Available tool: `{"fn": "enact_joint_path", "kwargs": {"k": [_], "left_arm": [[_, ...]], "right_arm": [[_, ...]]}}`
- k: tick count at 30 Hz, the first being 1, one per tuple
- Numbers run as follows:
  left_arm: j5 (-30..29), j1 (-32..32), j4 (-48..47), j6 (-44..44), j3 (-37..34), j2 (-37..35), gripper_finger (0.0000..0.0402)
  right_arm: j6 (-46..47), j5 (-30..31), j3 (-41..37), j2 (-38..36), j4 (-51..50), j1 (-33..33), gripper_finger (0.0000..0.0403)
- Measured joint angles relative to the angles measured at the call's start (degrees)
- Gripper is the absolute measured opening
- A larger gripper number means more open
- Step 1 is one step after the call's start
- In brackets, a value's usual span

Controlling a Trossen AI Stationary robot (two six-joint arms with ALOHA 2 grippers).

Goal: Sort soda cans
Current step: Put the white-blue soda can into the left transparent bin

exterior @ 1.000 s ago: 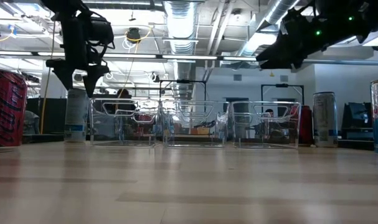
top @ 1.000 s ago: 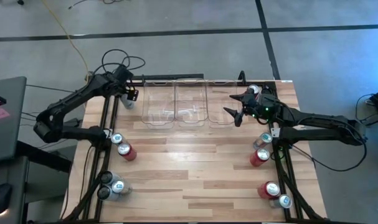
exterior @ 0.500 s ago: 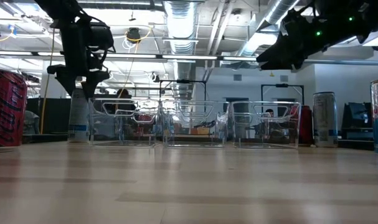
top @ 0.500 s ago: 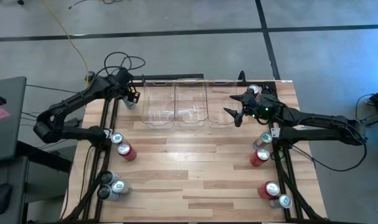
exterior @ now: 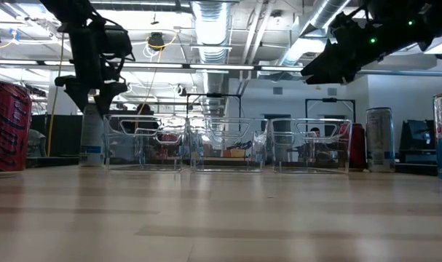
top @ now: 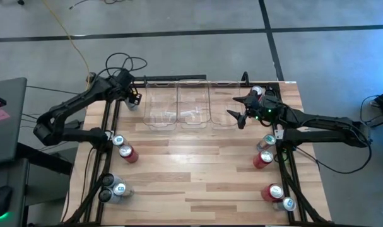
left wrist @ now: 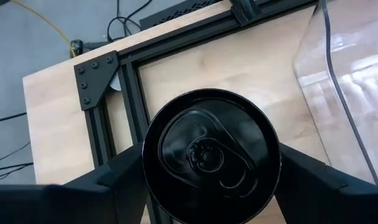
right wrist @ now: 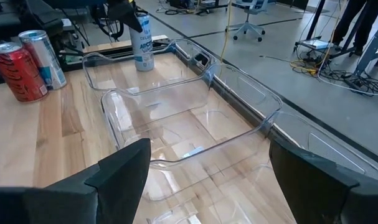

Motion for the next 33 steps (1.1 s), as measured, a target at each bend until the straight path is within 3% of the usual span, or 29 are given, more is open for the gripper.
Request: {"fn": "enact_joint_path", "kwargs": {"k": [14,33], "left_arm": [[1.65,-0.22,-3.62,0.55,0.24,-3.0,0.0271],[1.61,-9.82,-11.53,-1.67,19.54,-3.29,0.0271]], "right_arm": [[0.5,0.02,0.0,0.0,0.04,0.0,0.035],[1.03,0.02,-0.02,0.0,0.06,0.0,0.035]]}}
